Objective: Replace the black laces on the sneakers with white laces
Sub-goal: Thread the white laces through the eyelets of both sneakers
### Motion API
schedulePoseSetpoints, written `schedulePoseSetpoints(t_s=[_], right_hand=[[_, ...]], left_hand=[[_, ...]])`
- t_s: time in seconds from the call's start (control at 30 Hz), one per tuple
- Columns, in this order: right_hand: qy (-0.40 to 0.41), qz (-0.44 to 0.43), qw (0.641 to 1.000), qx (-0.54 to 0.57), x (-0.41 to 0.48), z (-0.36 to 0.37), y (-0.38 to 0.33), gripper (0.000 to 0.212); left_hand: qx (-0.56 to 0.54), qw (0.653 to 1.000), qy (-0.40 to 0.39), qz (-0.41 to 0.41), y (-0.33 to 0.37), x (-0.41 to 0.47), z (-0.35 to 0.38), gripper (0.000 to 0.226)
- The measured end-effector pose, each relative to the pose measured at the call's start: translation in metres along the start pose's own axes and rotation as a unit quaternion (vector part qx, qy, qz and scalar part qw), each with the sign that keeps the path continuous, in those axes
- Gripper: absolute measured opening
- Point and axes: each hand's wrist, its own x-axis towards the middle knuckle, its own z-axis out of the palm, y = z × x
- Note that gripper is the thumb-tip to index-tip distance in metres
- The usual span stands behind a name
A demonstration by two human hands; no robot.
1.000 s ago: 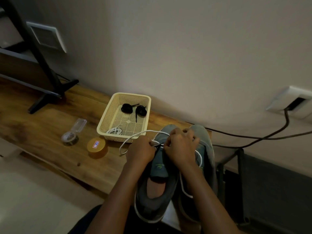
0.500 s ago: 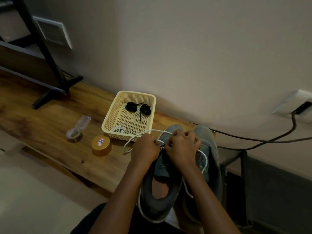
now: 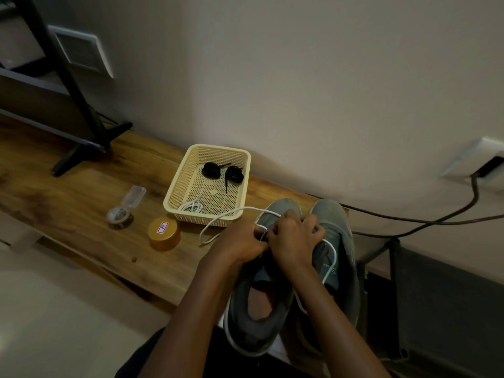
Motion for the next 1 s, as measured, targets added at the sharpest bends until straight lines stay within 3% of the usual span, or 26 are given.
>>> schedulePoseSetpoints(t_s=[0.3, 0.43, 0.63, 0.83, 1.0], right_hand=[[-0.019, -0.012, 1.000, 0.003, 0.002, -0.006, 0.002, 0.014], [-0.054, -0.008, 0.998, -0.009, 0.007, -0.024, 0.014, 0.013], [-0.062, -0.034, 0.996, -0.052, 0.004, -0.026, 0.020, 0.012], [-0.032, -0.086, 0.991, -0.103, 0.006, -0.013, 0.018, 0.018], [-0.018, -0.094, 0.991, -0.097, 0.006, -0.009, 0.017, 0.021]], left_hand=[[0.013, 0.999, -0.051, 0.011, 0.000, 0.002, -0.003, 0.022], [-0.039, 0.998, 0.027, -0.043, -0.002, 0.007, -0.005, 0.028], [-0.029, 0.992, 0.110, -0.060, -0.004, 0.017, 0.009, 0.014], [-0.046, 0.990, 0.112, -0.075, -0.006, 0.020, 0.013, 0.005], [-0.049, 0.990, 0.113, -0.075, -0.004, 0.021, 0.013, 0.011]])
